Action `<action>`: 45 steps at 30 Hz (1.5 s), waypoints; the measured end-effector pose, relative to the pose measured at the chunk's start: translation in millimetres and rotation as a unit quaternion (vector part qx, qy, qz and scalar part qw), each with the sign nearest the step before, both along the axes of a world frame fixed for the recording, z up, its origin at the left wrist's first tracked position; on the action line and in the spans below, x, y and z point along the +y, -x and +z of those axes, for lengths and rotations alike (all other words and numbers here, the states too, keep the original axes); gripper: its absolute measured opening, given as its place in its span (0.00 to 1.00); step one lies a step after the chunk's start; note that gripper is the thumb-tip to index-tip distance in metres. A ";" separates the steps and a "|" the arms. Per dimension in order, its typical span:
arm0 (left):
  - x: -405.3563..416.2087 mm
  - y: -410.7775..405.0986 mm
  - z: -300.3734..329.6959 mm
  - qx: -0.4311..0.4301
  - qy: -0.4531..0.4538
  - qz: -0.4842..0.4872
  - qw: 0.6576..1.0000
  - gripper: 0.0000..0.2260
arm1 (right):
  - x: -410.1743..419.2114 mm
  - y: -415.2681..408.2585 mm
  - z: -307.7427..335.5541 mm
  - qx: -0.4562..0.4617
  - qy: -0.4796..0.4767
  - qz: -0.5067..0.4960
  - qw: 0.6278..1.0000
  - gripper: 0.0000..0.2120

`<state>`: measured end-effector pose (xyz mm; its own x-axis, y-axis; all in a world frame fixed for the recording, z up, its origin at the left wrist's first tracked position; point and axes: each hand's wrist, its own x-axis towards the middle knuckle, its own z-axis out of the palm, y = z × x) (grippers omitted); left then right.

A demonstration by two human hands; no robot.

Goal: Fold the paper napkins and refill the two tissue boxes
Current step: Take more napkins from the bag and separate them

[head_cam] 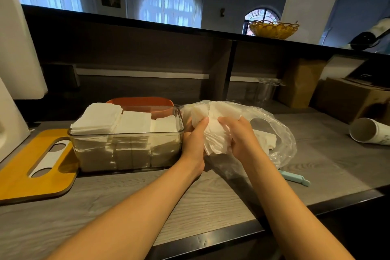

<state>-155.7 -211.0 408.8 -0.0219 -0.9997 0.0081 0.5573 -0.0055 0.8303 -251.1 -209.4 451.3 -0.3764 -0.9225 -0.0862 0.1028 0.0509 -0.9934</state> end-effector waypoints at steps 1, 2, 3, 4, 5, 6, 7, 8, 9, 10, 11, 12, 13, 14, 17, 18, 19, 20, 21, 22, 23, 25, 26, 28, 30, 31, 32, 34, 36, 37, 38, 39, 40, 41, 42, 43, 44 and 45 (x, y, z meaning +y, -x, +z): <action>-0.7 -0.1 -0.3 -0.002 -0.003 -0.006 1.000 0.17 | 1.1 1.7 -2.1 0.002 0.029 -0.009 1.000 0.17; -1.4 -0.1 -0.4 -0.001 -0.004 -0.009 1.000 0.15 | 2.6 3.5 -4.3 0.010 0.058 -0.022 0.998 0.18; -1.8 -0.1 0.0 0.002 -0.005 -0.010 1.000 0.12 | 4.2 4.6 -5.4 0.016 0.083 -0.035 0.996 0.19; -2.3 0.2 0.5 0.010 -0.009 -0.015 1.000 0.09 | 5.7 5.7 -5.5 0.017 0.102 -0.044 0.994 0.19; -2.8 0.1 0.6 0.016 -0.019 -0.020 0.999 0.09 | 7.2 7.0 -4.9 0.014 0.118 -0.049 0.992 0.18; -2.5 -0.1 0.9 0.019 -0.032 -0.025 0.999 0.09 | 8.4 8.9 -4.0 0.010 0.130 -0.054 0.990 0.18; -1.6 -0.5 1.4 0.021 -0.041 -0.031 0.998 0.08 | 9.3 10.8 -2.1 0.006 0.140 -0.058 0.988 0.19; -0.7 -1.1 2.1 0.022 -0.050 -0.036 0.998 0.08 | 11.1 13.0 0.5 -0.002 0.149 -0.063 0.987 0.20; -0.2 -1.7 2.2 0.027 -0.060 -0.045 0.997 0.09 | 13.5 16.6 3.8 -0.018 0.157 -0.064 0.985 0.21; 0.3 -2.1 1.9 0.036 -0.071 -0.055 0.995 0.10 | 15.8 21.6 7.7 -0.036 0.168 -0.059 0.983 0.22; 1.1 -2.8 2.4 0.047 -0.077 -0.062 0.994 0.11 | 17.0 28.3 11.3 -0.045 0.183 -0.051 0.981 0.22; 2.3 -3.7 3.5 0.056 -0.077 -0.069 0.993 0.11 | 18.6 36.2 15.6 -0.036 0.196 -0.042 0.979 0.21; 3.4 -4.1 3.5 0.064 -0.074 -0.078 0.992 0.11 | 20.4 44.0 20.6 -0.013 0.207 -0.028 0.978 0.20; 4.6 -4.4 3.6 0.072 -0.071 -0.091 0.991 0.12 | 21.6 51.9 25.8 0.013 0.212 -0.011 0.977 0.18; 7.4 -5.7 3.7 0.065 -0.069 -0.114 0.989 0.11 | 24.5 70.9 39.8 0.041 0.189 0.069 0.979 0.10; 8.3 -5.7 4.6 0.057 -0.069 -0.120 0.989 0.11 | 25.9 77.6 42.9 0.049 0.180 0.104 0.977 0.08; 8.5 -5.4 4.7 0.047 -0.068 -0.123 0.989 0.13 | 27.8 84.4 45.2 0.062 0.172 0.143 0.973 0.09; 7.7 -4.6 4.2 0.036 -0.069 -0.123 0.989 0.15 | 29.5 91.6 47.2 0.082 0.163 0.183 0.966 0.11; 6.6 -3.5 3.5 0.027 -0.067 -0.120 0.990 0.16 | 31.2 97.8 48.6 0.109 0.148 0.220 0.958 0.14; 6.2 -2.5 2.6 0.020 -0.061 -0.117 0.991 0.17 | 32.7 103.0 48.9 0.140 0.130 0.250 0.949 0.16; 6.6 -1.1 1.8 0.012 -0.052 -0.115 0.992 0.18 | 33.4 106.4 48.6 0.170 0.114 0.270 0.941 0.16; 7.3 1.6 -0.1 -0.004 -0.033 -0.109 0.993 0.22 | 30.9 110.7 45.3 0.200 0.105 0.269 0.936 0.15; 7.0 2.6 -0.9 -0.006 -0.027 -0.103 0.994 0.24 | 29.0 111.9 43.3 0.186 0.111 0.256 0.942 0.14; 7.5 1.7 0.0 0.010 -0.021 -0.094 0.995 0.24 | 26.1 115.1 40.7 0.098 0.127 0.229 0.960 0.14; 8.9 -0.4 3.1 0.039 -0.016 -0.103 0.994 0.23 | 26.7 118.9 39.5 0.000 0.134 0.243 0.961 0.16; 9.3 -1.4 4.5 0.053 -0.014 -0.115 0.992 0.23 | 28.0 119.5 37.8 -0.019 0.131 0.257 0.957 0.17; 10.0 -2.1 5.5 0.064 -0.011 -0.128 0.990 0.22 | 29.8 118.7 35.2 -0.009 0.122 0.264 0.957 0.19; 11.2 -2.8 6.4 0.078 -0.006 -0.152 0.985 0.21 | 32.3 114.3 26.6 0.054 0.097 0.273 0.956 0.22; 12.0 -3.7 6.5 0.094 -0.007 -0.175 0.980 0.20 | 33.7 110.1 15.5 0.059 0.067 0.291 0.952 0.24; 12.4 -4.4 6.6 0.103 -0.008 -0.185 0.977 0.19 | 33.5 108.7 10.1 0.038 0.053 0.298 0.952 0.24; 12.7 -4.8 7.0 0.107 -0.007 -0.191 0.976 0.19 | 34.4 106.9 6.3 0.018 0.041 0.299 0.953 0.24; 12.9 -4.9 7.2 0.108 -0.005 -0.195 0.975 0.19 | 34.8 105.9 3.4 0.013 0.034 0.293 0.955 0.23; 13.1 -4.5 7.6 0.102 -0.003 -0.195 0.975 0.20 | 36.1 104.5 2.5 0.019 0.030 0.287 0.957 0.20; 13.1 -3.6 7.8 0.089 0.000 -0.188 0.978 0.20 | 36.6 104.5 1.5 0.027 0.026 0.283 0.958 0.19; 13.8 -2.5 9.1 0.073 0.006 -0.176 0.982 0.19 | 38.0 104.4 2.1 0.035 0.022 0.283 0.958 0.19; 14.5 -1.5 10.7 0.061 0.010 -0.162 0.985 0.17 | 39.0 106.1 3.2 0.047 0.017 0.286 0.957 0.20; 15.0 -0.6 12.3 0.058 0.011 -0.150 0.987 0.16 | 40.7 108.0 5.4 0.061 0.014 0.287 0.956 0.21; 14.8 0.0 13.4 0.061 0.010 -0.142 0.988 0.15 | 42.0 111.5 7.5 0.075 0.015 0.285 0.955 0.22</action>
